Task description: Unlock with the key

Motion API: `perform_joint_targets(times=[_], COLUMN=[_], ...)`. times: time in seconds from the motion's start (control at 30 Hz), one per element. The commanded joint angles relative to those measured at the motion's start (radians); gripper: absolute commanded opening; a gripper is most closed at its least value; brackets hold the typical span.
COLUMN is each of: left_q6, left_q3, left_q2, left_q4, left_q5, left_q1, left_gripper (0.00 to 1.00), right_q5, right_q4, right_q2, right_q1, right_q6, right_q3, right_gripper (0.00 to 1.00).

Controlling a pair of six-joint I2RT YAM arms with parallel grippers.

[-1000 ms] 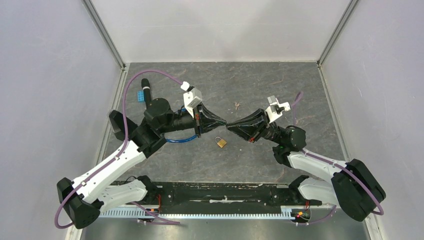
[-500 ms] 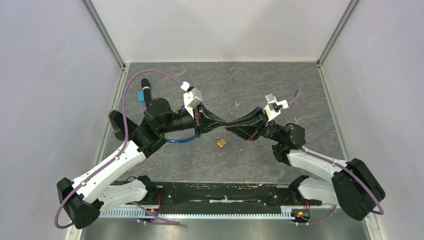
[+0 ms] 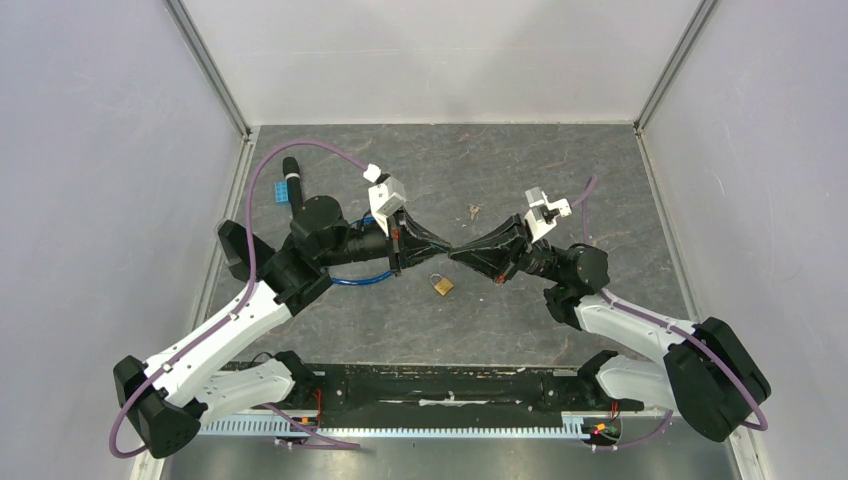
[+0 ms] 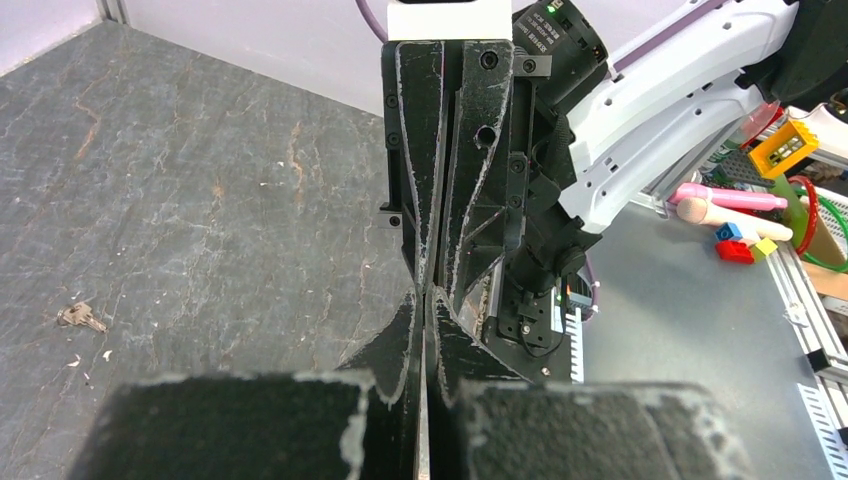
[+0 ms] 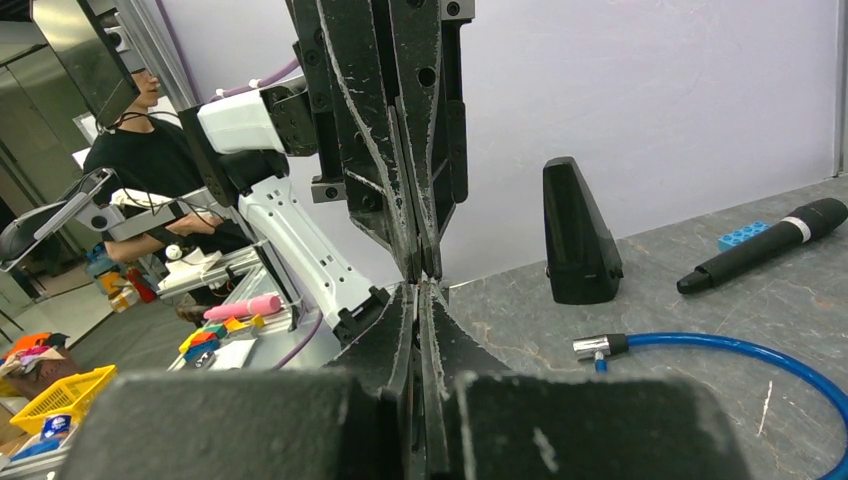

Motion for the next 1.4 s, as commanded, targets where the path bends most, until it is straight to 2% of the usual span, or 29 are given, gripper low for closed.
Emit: perform_joint_targets(times=[0.0,0.23,0.37,0.47,0.6,0.7,0.83,1.0,1.13,1.37], left_q6=[-0.024,-0.056,-0.099,-0.132,-0.194,-0.270,-0.369,-0.554,-0.637,-0.776], left_q3=[0.020,0.021,0.016,0.013,0.019,0.038,0.047,0.062,0.039,0.103], left_q2=[-0.011,-0.014,-0.020,-0.040,-0.059,-0.051,-0.012,0.088,0.189,0.463], left_q4=[0.014,0.010,0.023,0.021,-0.031,-0.124,-0.232,-0.461,-0.523,-0.615], left_q5=[-0.048,-0.091,-0.177,-0.268,-0.412,-0.513,-0.620,-0.782,-0.763,-0.685], left_q1=[-0.004,-0.004,-0.004,-0.004,-0.004,-0.004,-0.004,-0.003,-0.003,-0.011], left_gripper=[0.04,0.05,0.32,0.51,0.64,0.70,0.73,0.73,0.74,0.77], right_q5=[-0.027,-0.025,-0.013,-0.017,-0.028,-0.028,-0.016,0.001,0.080,0.160], right_q4=[-0.008,-0.015,-0.023,-0.025,-0.034,-0.055,-0.191,-0.480,-0.797,-1.007], right_q2=[-0.020,-0.031,-0.029,-0.008,0.020,0.024,0.008,-0.041,-0.107,-0.160], right_q1=[-0.003,-0.018,-0.037,-0.073,-0.121,-0.143,-0.172,-0.184,-0.184,-0.184], right_q6=[-0.014,-0.006,0.035,0.145,0.292,0.322,0.272,0.092,-0.119,-0.263], right_q3=[0.018,-0.002,0.000,0.001,-0.009,-0.024,-0.051,-0.060,-0.056,-0.089], right_gripper=[0.00,0.00,0.00,0.00,0.00,0.00,0.00,0.00,0.00,0.00])
